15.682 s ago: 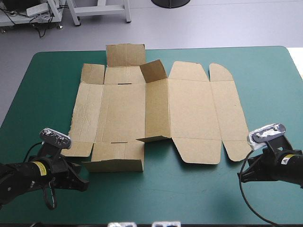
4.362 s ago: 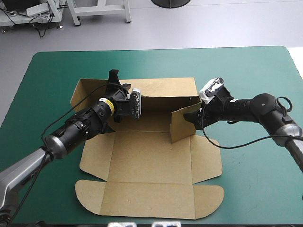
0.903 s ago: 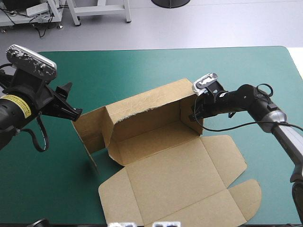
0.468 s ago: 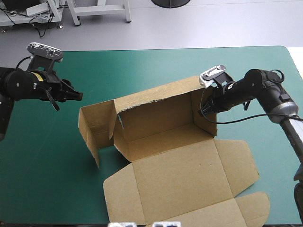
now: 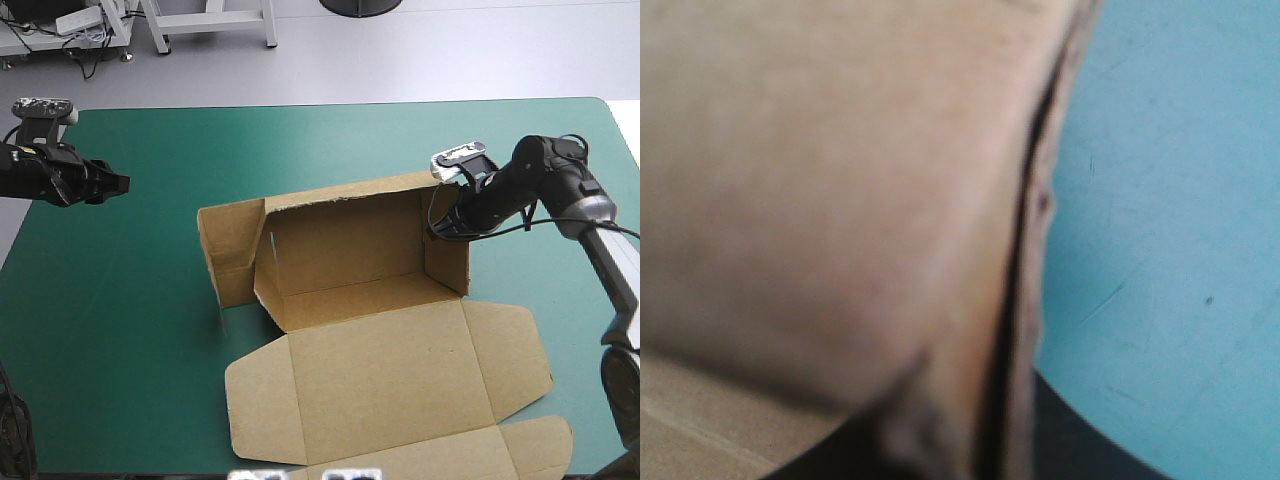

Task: Fold the box

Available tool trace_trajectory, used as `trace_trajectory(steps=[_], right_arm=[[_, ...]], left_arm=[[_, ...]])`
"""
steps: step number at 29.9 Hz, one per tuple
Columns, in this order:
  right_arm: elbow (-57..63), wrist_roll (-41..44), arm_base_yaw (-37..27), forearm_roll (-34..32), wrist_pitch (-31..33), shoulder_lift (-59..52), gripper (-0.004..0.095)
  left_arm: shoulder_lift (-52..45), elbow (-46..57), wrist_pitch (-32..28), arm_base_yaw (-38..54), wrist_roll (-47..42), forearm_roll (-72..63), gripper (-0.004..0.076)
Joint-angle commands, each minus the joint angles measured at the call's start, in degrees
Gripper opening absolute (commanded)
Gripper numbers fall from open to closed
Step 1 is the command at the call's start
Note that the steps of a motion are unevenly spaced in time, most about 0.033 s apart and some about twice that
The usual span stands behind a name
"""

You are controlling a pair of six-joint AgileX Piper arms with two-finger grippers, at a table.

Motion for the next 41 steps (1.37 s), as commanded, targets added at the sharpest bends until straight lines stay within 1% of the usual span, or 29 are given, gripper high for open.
trace_trajectory(steps=[1,7,9,10,12,14,17,18,19,23,29,34,38,40,41], right_arm=[[-4.45,0.17,-0.27,-0.64,7.01,3.17,-0.002],[-15.15,0.29,-0.27,2.04,7.01,11.6,-0.0017],[-17.88,0.29,-0.27,2.74,7.01,13.46,0.0005],[-19.15,0.29,-0.27,2.74,7.01,14.17,0.0037],[-20.93,0.41,-0.27,3.18,7.01,14.83,0.0161],[-22.05,1.7,-0.27,3.31,7.01,14.86,0.0337],[-24.21,5.98,-0.27,3.43,7.01,14.75,0.0562],[-25.11,7.21,-0.27,3.43,7.01,14.75,0.061],[-25.88,8.0,-0.27,3.43,7.01,14.6,0.0634],[-28.44,8.44,-0.27,2.46,7.11,12.74,0.0643],[-26.99,10.52,-0.17,-2.8,7.11,10.37,0.0643],[-20.43,10.37,-0.1,-2.37,7.11,10.37,0.0643],[-16.02,10.21,-0.1,-3.34,7.11,10.82,0.0643],[-15.8,10.21,-0.05,-2.51,7.11,11.4,0.0643],[-15.8,10.21,0.04,-0.98,7.11,11.92,0.0643]], left_arm=[[-0.61,-1.13,-1.19,0.27,0.12,-1.14,0.0318],[0.42,-1.08,-1.42,0.27,1.2,-1.33,0.0318],[0.5,-1.08,-1.46,0.27,1.76,-0.26,0.0318],[0.5,-1.08,-1.56,0.27,1.76,0.61,0.0318],[0.5,-1.08,-1.71,0.27,1.57,1.47,0.0318],[0.5,-1.08,-1.71,0.27,1.62,1.44,0.0318],[0.5,-1.08,-1.99,0.27,1.62,0.0,0.0318],[0.5,-1.08,-2.13,0.27,1.62,-0.11,0.0318],[0.5,-1.08,-2.13,0.27,1.62,-0.1,0.0318],[0.5,-1.08,-2.02,0.27,1.85,0.83,0.0317],[0.5,-1.08,-1.4,0.27,1.85,0.15,0.0317],[0.5,-1.08,-1.41,0.27,1.85,-0.34,0.0318],[0.5,-1.08,-1.64,0.27,1.85,-1.6,0.0318],[0.5,-1.08,-1.76,0.27,2.07,-2.32,0.0318],[0.5,-1.08,-1.85,0.27,2.2,-3.03,0.0318]])
